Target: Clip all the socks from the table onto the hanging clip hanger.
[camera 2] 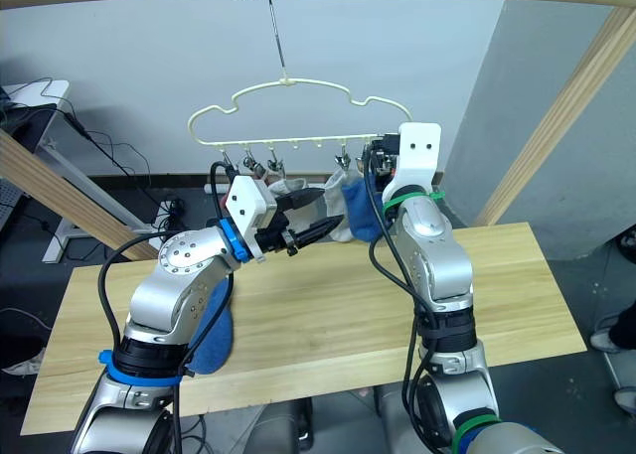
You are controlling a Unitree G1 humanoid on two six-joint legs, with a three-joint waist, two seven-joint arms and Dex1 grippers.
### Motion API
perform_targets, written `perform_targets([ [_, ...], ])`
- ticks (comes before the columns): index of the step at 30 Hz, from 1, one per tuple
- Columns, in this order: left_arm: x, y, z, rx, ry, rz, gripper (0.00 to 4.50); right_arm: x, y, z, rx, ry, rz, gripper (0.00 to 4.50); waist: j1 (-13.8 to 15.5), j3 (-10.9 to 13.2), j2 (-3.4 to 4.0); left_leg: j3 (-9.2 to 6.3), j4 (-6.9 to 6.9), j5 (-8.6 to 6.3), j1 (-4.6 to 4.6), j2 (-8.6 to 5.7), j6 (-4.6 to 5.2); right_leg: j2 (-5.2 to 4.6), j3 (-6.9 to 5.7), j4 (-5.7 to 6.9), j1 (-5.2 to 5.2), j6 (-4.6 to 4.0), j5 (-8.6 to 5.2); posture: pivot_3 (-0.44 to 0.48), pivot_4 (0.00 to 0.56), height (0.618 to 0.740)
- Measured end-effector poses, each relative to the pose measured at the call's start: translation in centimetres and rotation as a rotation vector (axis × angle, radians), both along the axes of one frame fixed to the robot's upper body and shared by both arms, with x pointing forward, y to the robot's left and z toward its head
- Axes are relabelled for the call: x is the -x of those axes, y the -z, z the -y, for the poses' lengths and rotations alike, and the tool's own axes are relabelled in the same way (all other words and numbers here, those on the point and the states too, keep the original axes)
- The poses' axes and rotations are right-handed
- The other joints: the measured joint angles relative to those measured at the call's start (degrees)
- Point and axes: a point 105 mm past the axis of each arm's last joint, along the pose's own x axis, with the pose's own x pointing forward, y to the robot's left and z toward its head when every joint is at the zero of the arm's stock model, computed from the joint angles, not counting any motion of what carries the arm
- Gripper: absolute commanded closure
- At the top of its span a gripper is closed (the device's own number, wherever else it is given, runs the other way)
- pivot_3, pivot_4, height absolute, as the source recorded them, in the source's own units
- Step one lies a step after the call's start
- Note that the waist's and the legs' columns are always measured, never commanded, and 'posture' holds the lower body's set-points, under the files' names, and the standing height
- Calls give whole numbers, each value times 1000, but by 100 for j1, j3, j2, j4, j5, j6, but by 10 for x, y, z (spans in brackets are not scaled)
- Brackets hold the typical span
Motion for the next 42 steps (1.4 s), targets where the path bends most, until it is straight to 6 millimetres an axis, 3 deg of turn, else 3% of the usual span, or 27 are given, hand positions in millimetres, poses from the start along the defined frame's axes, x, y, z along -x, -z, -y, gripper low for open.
perform_targets([
  [3,0,0,0,-1,-2,-2,1489,0,-3,-2,-7,-4,5,3856,0,0,0,0,0,0,0,0,0,0,0,0,0,-2,1,-179,259,740],
  [6,1,1,0,0,-8,-5,1489,0,-6,-3,-9,-9,14,4494,-1,0,0,0,0,0,0,0,0,0,0,0,0,-3,2,-180,258,740],
  [12,7,21,-11,-2,-118,-44,1489,0,-7,-3,-12,-9,13,4494,-6,0,0,-1,-1,0,0,1,0,0,0,1,0,-5,3,-182,256,740],
  [14,10,32,-22,17,-216,-75,1124,-1,-7,-3,-10,-8,14,4500,-11,0,0,0,-1,0,0,1,0,-1,1,1,-1,-6,3,-176,257,740],
  [18,13,59,-60,50,-481,-157,23,-2,-7,-1,-7,-5,14,4500,-3,0,0,-4,1,0,1,2,0,-1,-1,9,-3,-4,2,-168,260,740],
  [22,19,84,-101,75,-731,-247,23,-2,-7,-1,1,-17,15,4500,-1,0,0,0,5,0,2,1,0,-2,1,10,-2,-1,1,-160,268,740],
  [26,30,123,-150,82,-980,-392,23,-3,-7,2,13,-17,19,4500,6,0,0,-5,5,0,1,2,1,0,-4,11,-4,-1,0,-157,273,740],
  [31,27,141,-183,105,-1138,-472,23,-2,-6,-1,16,-41,7,4500,15,0,-1,-4,5,1,1,1,1,-1,-4,10,-3,1,-1,-156,285,740],
  [34,25,151,-192,112,-1184,-510,23,-2,-5,-2,18,-49,0,4500,16,2,-1,-4,4,0,1,1,1,-2,-4,9,-3,-2,0,-151,298,740],
  [42,19,172,-185,123,-1180,-632,23,-2,-2,-5,18,-72,-18,4500,16,8,1,-5,1,0,2,2,1,-2,-5,10,-3,-1,0,-157,316,740],
])
